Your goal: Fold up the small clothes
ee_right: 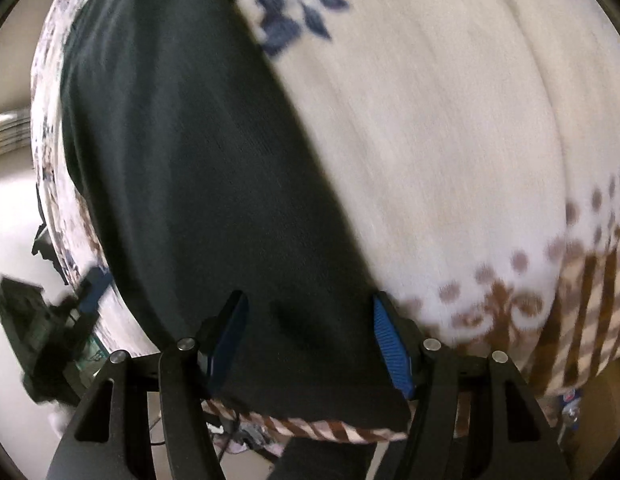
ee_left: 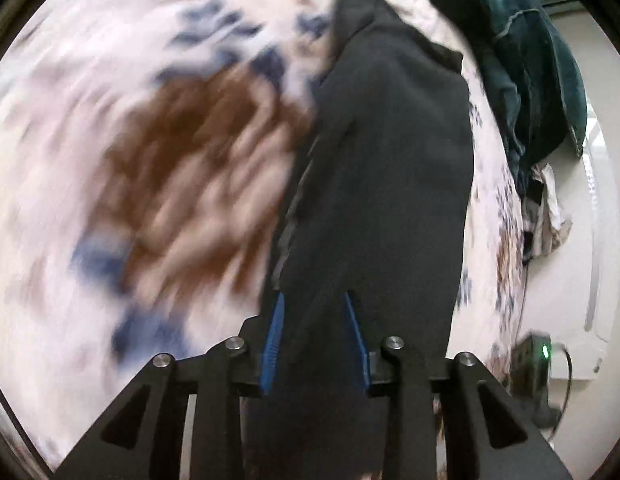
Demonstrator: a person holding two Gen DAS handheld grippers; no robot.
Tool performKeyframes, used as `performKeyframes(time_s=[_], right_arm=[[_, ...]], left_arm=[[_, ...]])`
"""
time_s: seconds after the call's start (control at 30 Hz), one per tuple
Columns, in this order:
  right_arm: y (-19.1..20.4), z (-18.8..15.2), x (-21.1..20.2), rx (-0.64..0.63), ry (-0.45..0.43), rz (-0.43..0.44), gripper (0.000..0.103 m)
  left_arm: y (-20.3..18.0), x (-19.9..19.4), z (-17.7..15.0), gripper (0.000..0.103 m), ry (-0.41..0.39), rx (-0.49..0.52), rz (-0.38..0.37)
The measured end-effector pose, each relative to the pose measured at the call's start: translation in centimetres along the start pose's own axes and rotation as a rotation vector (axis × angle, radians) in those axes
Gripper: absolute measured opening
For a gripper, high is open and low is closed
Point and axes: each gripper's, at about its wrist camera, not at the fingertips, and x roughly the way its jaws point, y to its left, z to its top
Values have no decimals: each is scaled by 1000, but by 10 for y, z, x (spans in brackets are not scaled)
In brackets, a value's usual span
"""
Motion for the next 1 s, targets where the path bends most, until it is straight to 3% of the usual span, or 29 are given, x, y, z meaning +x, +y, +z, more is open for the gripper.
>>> performKeyframes(time_s=[0.07,0.1,0.13,0.2,0.23,0.27,0.3,0.33,0.43,0.47,0.5,0.53,0.6,0.67,0.77,0.87,0.9,0.93,0.97,1.0], right_arm=[[8,10,-1,-17,-21,3,65],[12,18,-1,-26,-31,-3,65],[15,23,-1,-31,-39,-8,65],[20,33,1,-32,-52,-10,65],[21,36,0,-32,-63,-9,61],[21,38,-2,-32,-77,-10,48],[23,40,-3,-39,-89,-26,43],[24,42,-3,-49,-93,-35,37],[26,46,-2,-55,-76,-20,37],[26,46,-3,-57,-65,-7,37],[11,53,-14,-59,-57,1,37],[2,54,-18,-58,-48,6,37],[-15,47,-32,-67,-14,29,40],[-23,36,-40,-78,6,34,51],[-38,6,-43,-94,56,27,52],[-54,-15,-34,-93,114,17,52],[-61,-22,-28,-85,135,18,52],[-68,-27,-24,-78,148,17,52],[-73,-30,-19,-69,157,17,52],[-77,-37,-13,-60,153,21,49]], left_arm=[[-5,16,21,28,-19,14,68],[-2,19,31,20,-50,12,116],[0,21,41,5,-74,18,138],[1,20,51,4,-86,54,165],[1,16,53,4,-91,90,192],[2,12,53,4,-95,115,215],[2,11,52,3,-97,129,232],[7,5,51,3,-98,121,228],[21,-10,41,6,-61,39,132],[26,-18,34,8,-46,9,87],[26,-25,21,23,-35,-10,35],[27,-35,9,48,-28,-16,1],[23,-44,-27,68,-2,-28,-50],[21,-45,-61,67,44,-52,-70],[21,-29,-116,67,142,-97,-52],[15,-9,-147,67,209,-121,-39],[13,-4,-155,66,212,-110,-25],[10,-1,-159,57,210,-98,-9],[6,-2,-164,37,182,-74,-4],[-2,-1,-167,5,155,-38,41]])
